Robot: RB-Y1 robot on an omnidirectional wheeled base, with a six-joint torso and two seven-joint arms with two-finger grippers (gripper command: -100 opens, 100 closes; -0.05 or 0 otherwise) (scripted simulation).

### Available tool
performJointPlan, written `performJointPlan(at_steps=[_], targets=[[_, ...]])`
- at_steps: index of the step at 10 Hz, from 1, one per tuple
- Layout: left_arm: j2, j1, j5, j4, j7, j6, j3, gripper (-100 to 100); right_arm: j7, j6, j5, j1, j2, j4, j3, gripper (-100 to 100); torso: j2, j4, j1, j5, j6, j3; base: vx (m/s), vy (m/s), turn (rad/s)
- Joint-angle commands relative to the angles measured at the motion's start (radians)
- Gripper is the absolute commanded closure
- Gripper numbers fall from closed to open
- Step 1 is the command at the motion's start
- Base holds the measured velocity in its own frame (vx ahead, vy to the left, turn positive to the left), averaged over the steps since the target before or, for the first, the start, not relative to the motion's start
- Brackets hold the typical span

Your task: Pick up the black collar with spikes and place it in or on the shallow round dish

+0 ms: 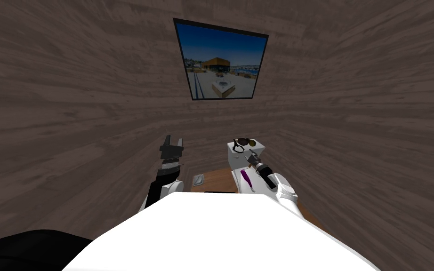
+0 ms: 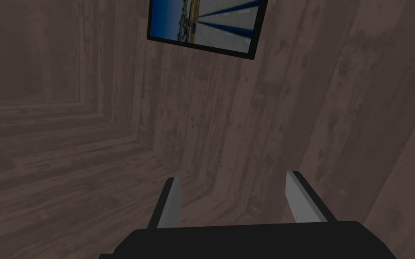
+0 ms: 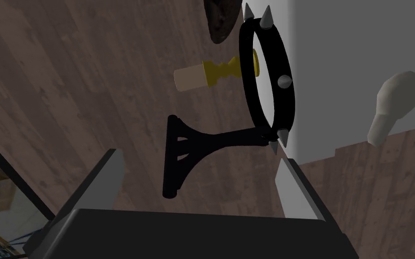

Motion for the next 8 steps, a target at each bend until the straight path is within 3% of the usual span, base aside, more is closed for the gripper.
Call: performJointPlan(at_steps=[1, 2, 4, 5, 8], targets=[[0.0, 0.0, 0.0, 0.0, 0.0, 0.0, 0.0, 0, 0.05, 0.017, 0.05, -0.024, 0.012, 0.027, -0.018, -100, 0.0, 0.0, 0.0, 0.0, 0.0, 0.0, 0.007, -0.019, 0.02], [0.0, 0.0, 0.0, 0.0, 0.0, 0.0, 0.0, 0, 0.054, 0.017, 0.051, -0.024, 0.012, 0.027, -0.018, -100, 0.0, 0.0, 0.0, 0.0, 0.0, 0.0, 0.009, -0.015, 0.016], [0.0, 0.0, 0.0, 0.0, 0.0, 0.0, 0.0, 0, 0.121, 0.047, 0.118, -0.061, 0.042, 0.068, -0.046, -100, 0.0, 0.0, 0.0, 0.0, 0.0, 0.0, 0.016, -0.02, 0.03], [0.0, 0.0, 0.0, 0.0, 0.0, 0.0, 0.0, 0, 0.131, 0.047, 0.13, -0.061, 0.042, 0.068, -0.046, -100, -0.001, 0.0, 0.0, 0.0, 0.0, 0.0, 0.013, -0.022, 0.014], [0.0, 0.0, 0.0, 0.0, 0.0, 0.0, 0.0, 0, 0.22, 0.087, 0.222, -0.109, 0.106, 0.116, -0.081, -100, 0.0, 0.0, 0.0, 0.0, 0.0, 0.0, 0.012, -0.022, 0.027]])
